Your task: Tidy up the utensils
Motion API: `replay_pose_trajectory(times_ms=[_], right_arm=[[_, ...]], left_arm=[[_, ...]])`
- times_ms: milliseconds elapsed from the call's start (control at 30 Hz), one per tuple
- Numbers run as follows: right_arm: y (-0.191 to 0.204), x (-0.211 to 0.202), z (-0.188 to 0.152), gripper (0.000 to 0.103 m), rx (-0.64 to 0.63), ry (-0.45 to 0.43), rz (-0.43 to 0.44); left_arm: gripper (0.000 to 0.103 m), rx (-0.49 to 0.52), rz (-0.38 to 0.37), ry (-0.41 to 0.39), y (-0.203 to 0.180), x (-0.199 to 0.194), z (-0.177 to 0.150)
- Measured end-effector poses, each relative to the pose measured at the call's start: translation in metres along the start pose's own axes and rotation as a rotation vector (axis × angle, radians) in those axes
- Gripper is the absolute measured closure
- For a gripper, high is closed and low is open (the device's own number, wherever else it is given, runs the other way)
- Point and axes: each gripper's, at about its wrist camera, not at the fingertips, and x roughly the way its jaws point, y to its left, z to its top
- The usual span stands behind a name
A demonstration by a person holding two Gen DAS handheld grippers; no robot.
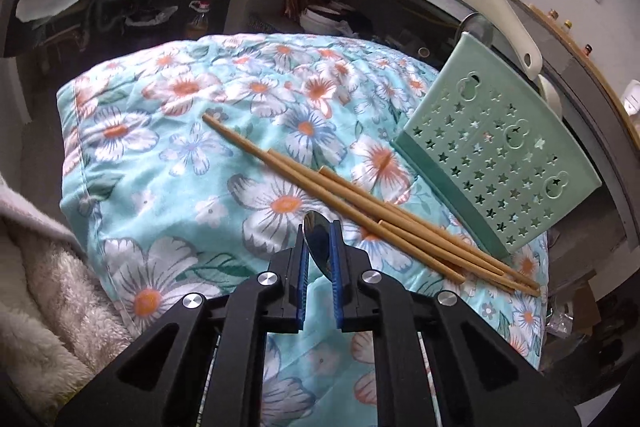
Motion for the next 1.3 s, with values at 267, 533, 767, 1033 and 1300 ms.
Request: replay_pose_trajectory(times_ms=[267, 533, 767, 1033, 1300], right_arm=[[-0.049, -0.04, 0.009, 0.098, 0.212, -0.097, -0.043], [-0.095, -0.058, 0.002, 0.099, 0.396, -0.152, -0.059], [-0.116, -0.068, -0.011, 0.099, 0.493, -0.194, -0.059], [-0.145, -0.077, -0.031, 0.099, 0.609, -0.247, -0.009], [-0.17, -0.077, -0.045, 0.099, 0.681, -0.272, 0.02]], left_arm=[[0.101, 0.049, 0.021, -0.027, 0.004, 0.0, 0.039], [0.101, 0.132, 0.055, 0.146, 0.007, 0.04, 0.066], [0.101, 0.135, 0.101, 0.324, 0.018, 0.079, 0.085], [0.101, 0.171, 0.126, 0.494, 0.014, 0.121, 0.107], [0.099, 0.1, 0.136, 0.545, 0.019, 0.15, 0.123]])
